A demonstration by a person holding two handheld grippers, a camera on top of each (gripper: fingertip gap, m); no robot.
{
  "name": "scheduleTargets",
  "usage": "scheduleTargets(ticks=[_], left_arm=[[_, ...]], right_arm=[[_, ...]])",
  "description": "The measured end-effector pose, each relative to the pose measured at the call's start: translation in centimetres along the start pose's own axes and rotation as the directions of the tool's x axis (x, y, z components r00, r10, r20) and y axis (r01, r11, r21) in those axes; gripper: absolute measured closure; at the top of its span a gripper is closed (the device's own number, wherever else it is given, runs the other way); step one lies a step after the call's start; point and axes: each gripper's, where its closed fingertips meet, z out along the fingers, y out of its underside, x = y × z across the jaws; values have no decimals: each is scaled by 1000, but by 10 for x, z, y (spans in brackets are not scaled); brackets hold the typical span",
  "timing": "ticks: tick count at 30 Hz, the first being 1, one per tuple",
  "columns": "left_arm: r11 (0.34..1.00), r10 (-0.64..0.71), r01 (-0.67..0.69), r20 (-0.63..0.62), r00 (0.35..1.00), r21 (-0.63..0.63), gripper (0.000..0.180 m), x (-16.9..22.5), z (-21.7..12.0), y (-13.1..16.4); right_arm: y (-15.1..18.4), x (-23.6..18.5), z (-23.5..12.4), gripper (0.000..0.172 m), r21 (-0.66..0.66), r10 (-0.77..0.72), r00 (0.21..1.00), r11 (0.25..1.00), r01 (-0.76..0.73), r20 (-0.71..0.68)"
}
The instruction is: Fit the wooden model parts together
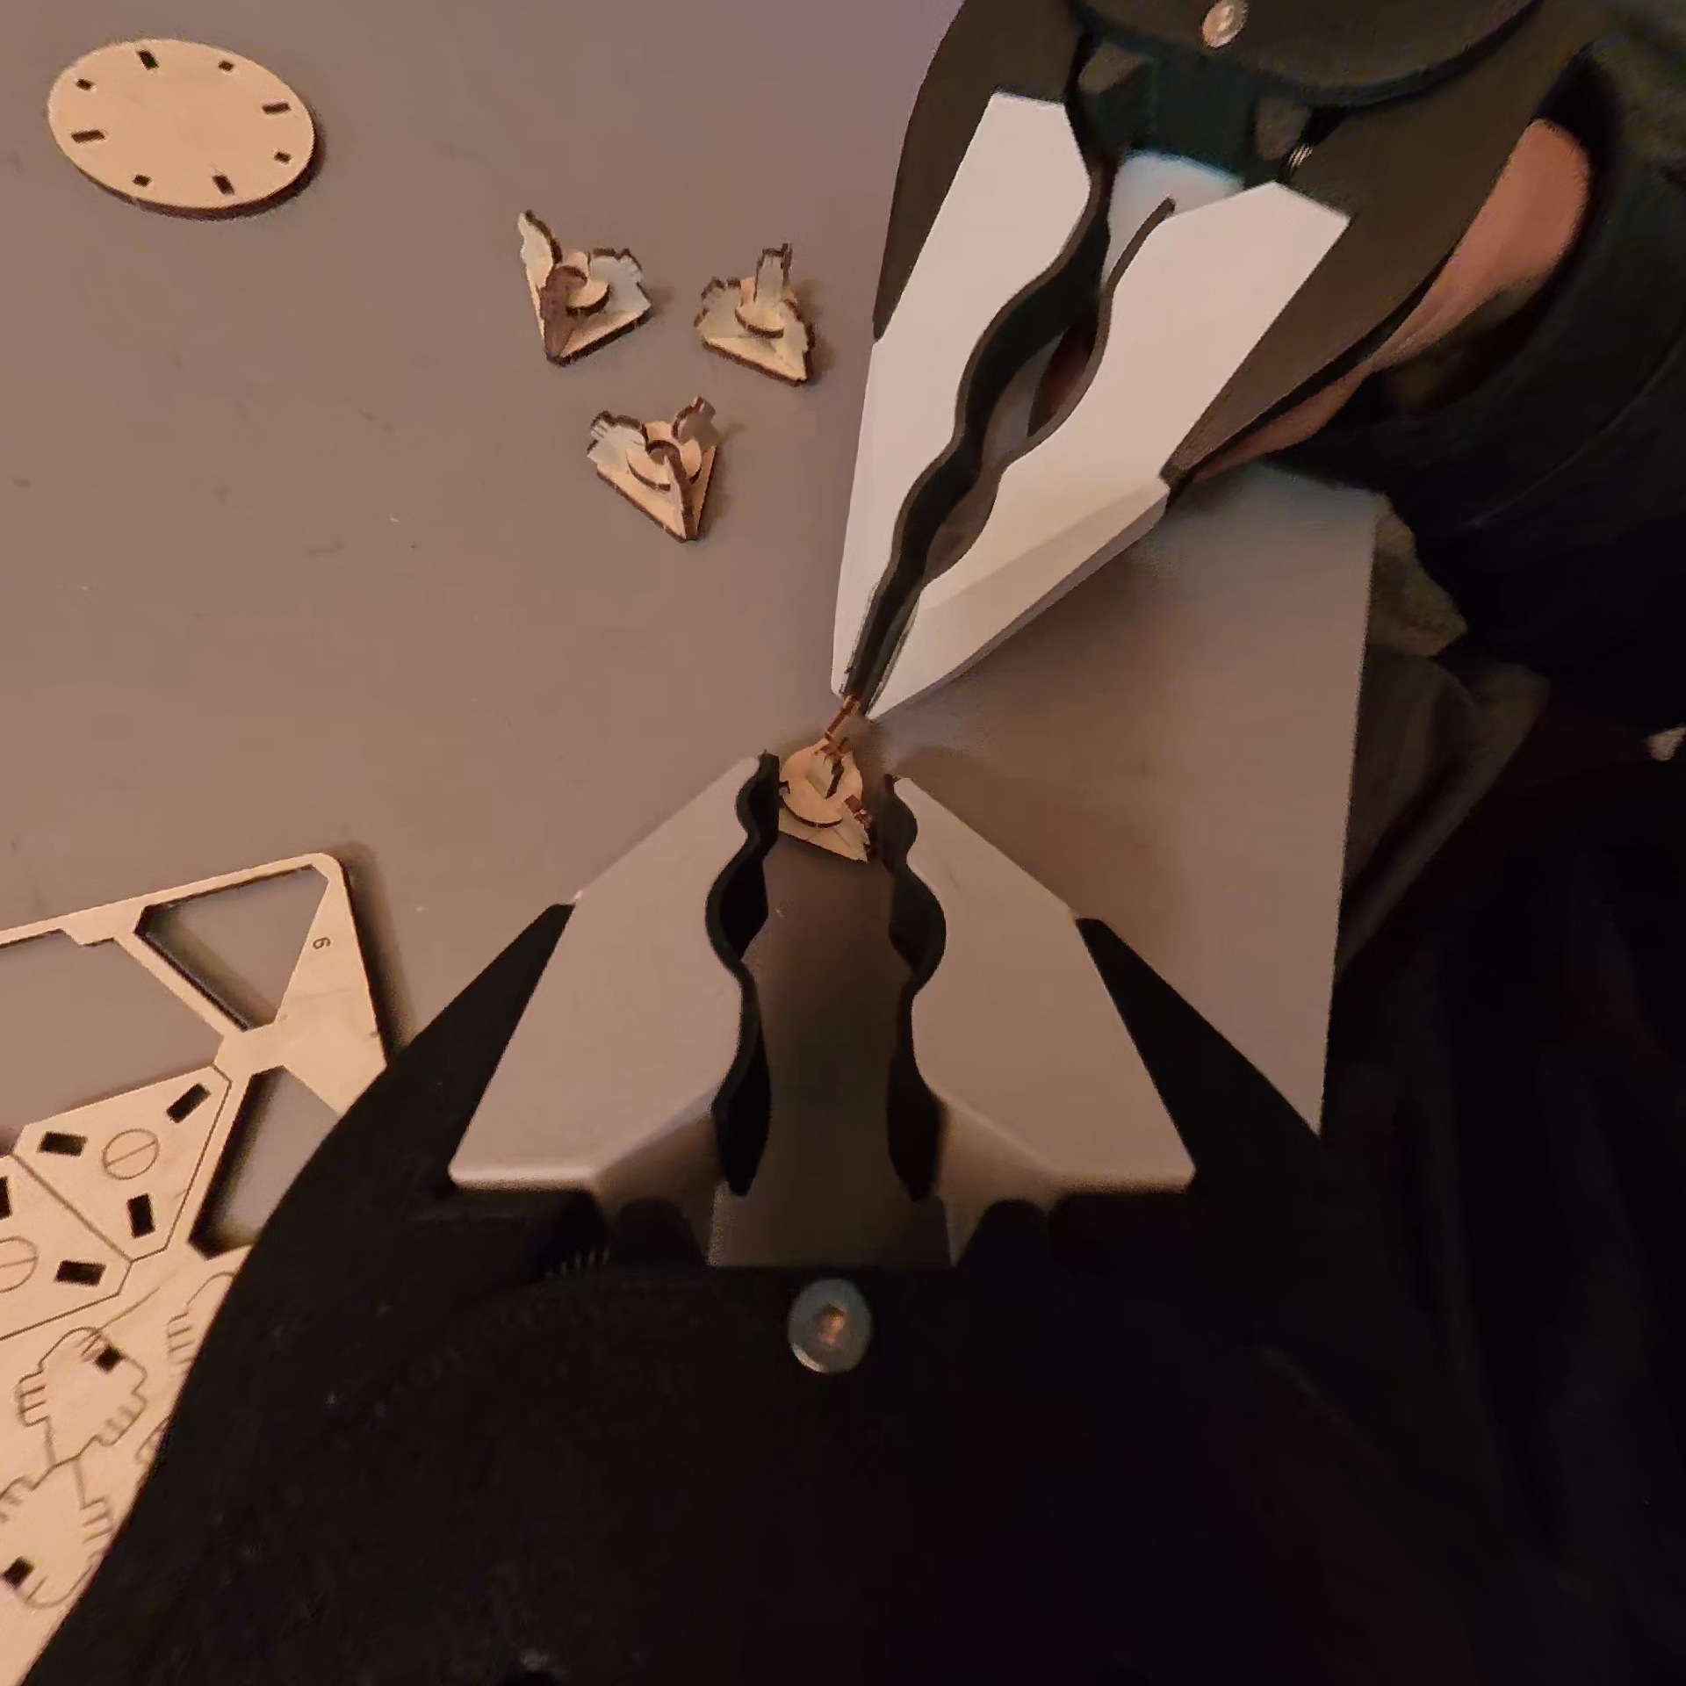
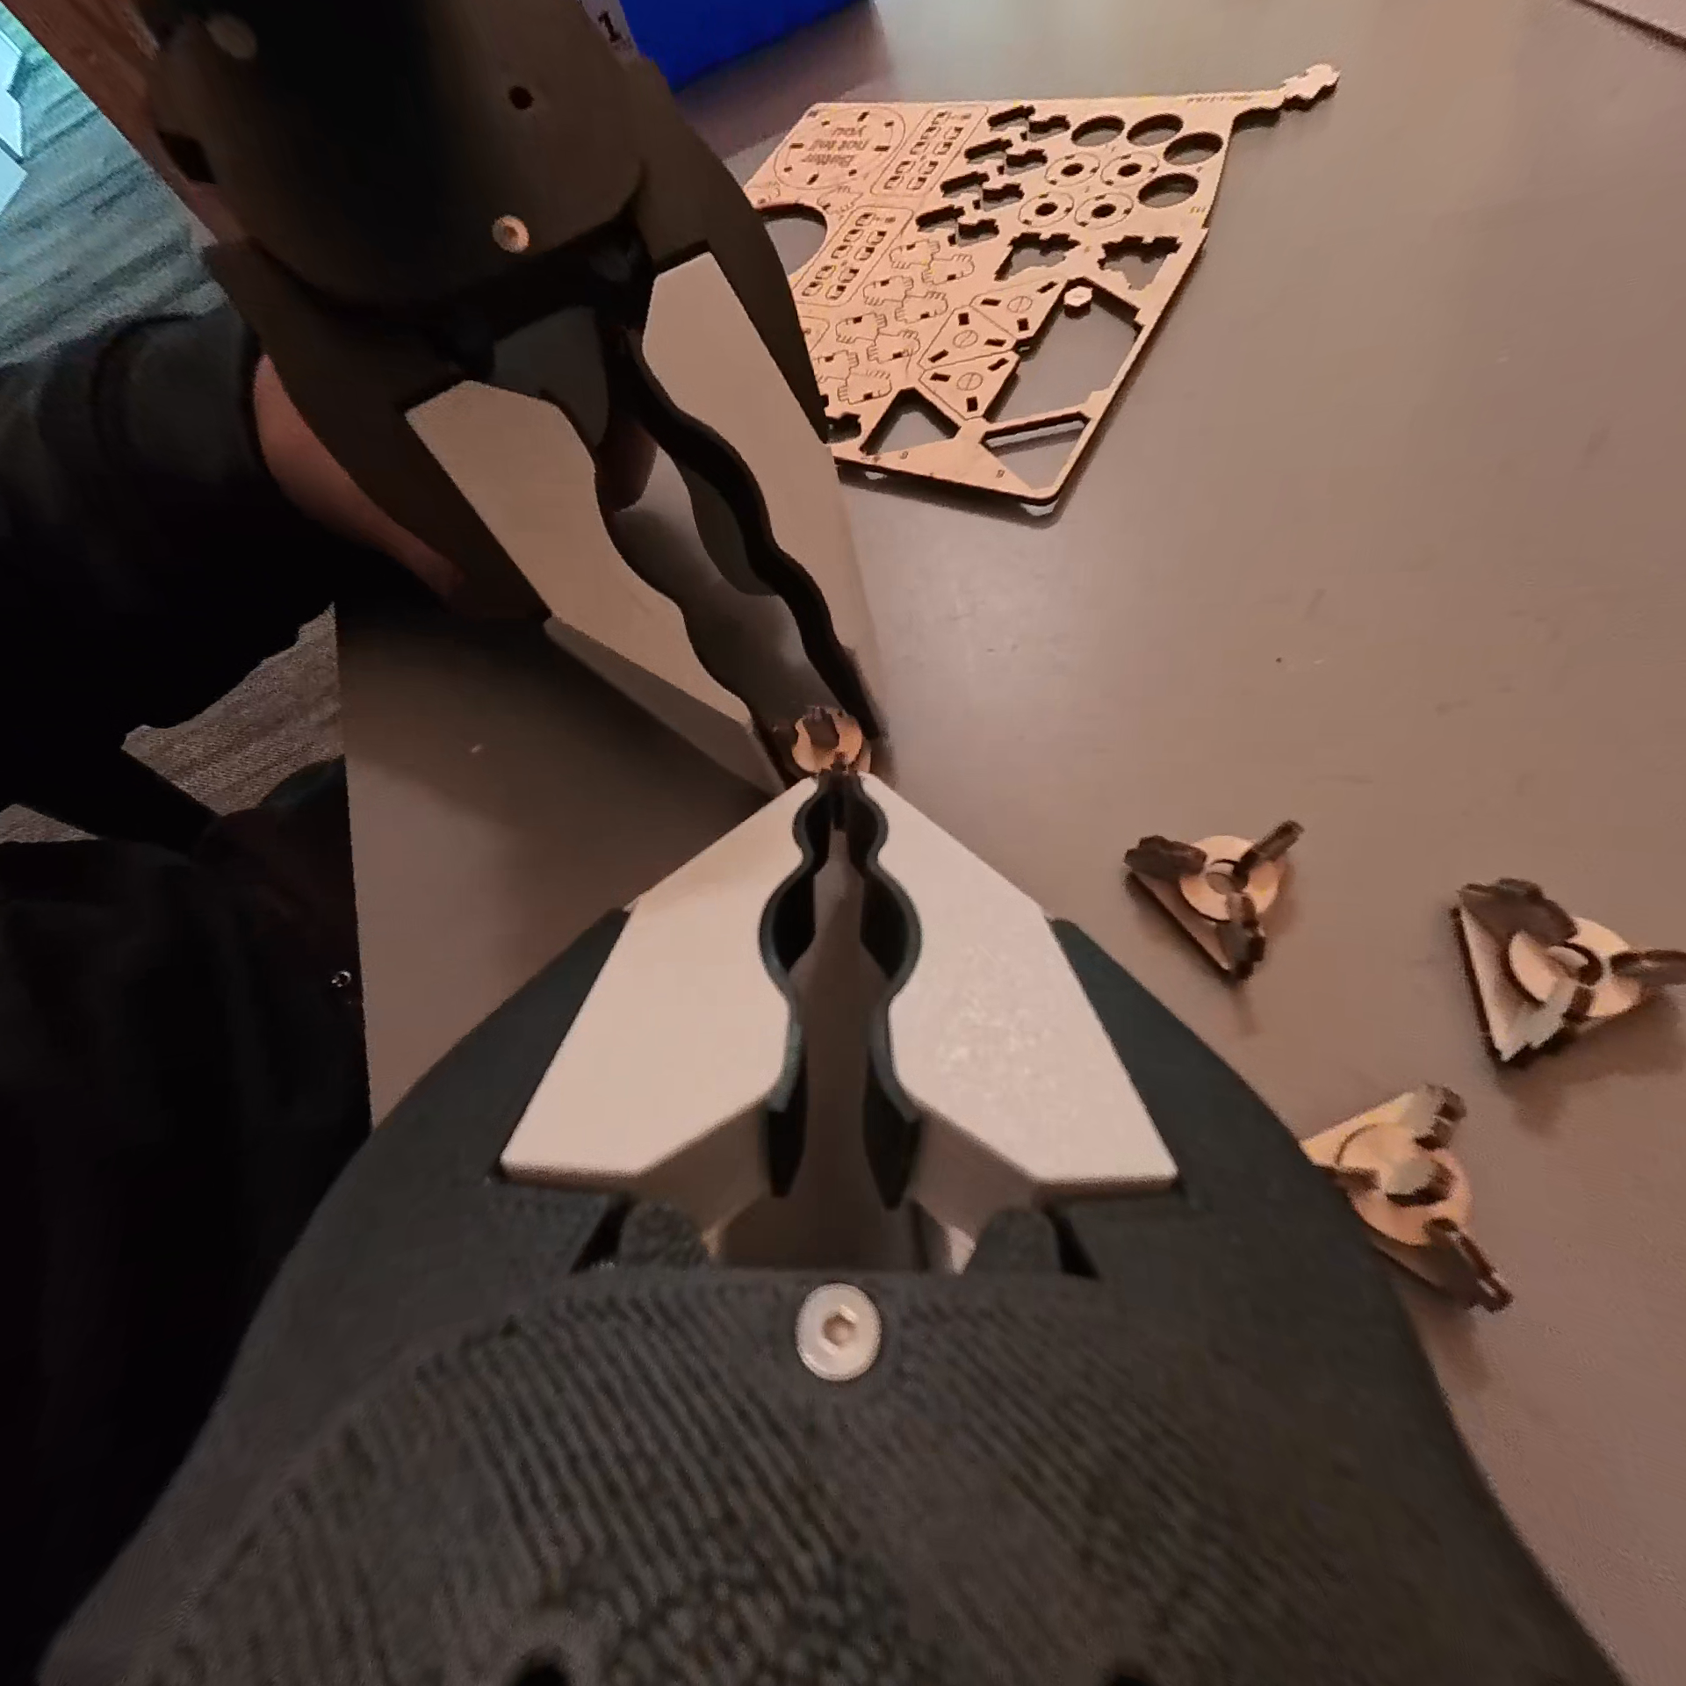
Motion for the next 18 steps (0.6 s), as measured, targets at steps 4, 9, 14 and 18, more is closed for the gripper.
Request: scheduleTargets(ticks=[4, 9, 14, 18], left_arm=[[996, -66, 72, -103, 993, 60, 162, 5, -4, -6], [983, -132, 153, -185, 974, 105, 162, 6, -9, -11], [987, -135, 147, -158, 978, 66, 162, 2, -6, -5], [992, -121, 123, -123, 985, 7, 151, 0, -2, 3]], right_arm=[[-3, -1, -3, 171, 25, 20, 1000, 999, -21, 25], [-5, -3, -5, 171, 38, 22, 999, 999, -24, 47], [-5, -2, -4, 170, 34, 32, 998, 999, -34, 46], [0, -1, -1, 170, 0, 26, 999, 1000, -26, 28]])
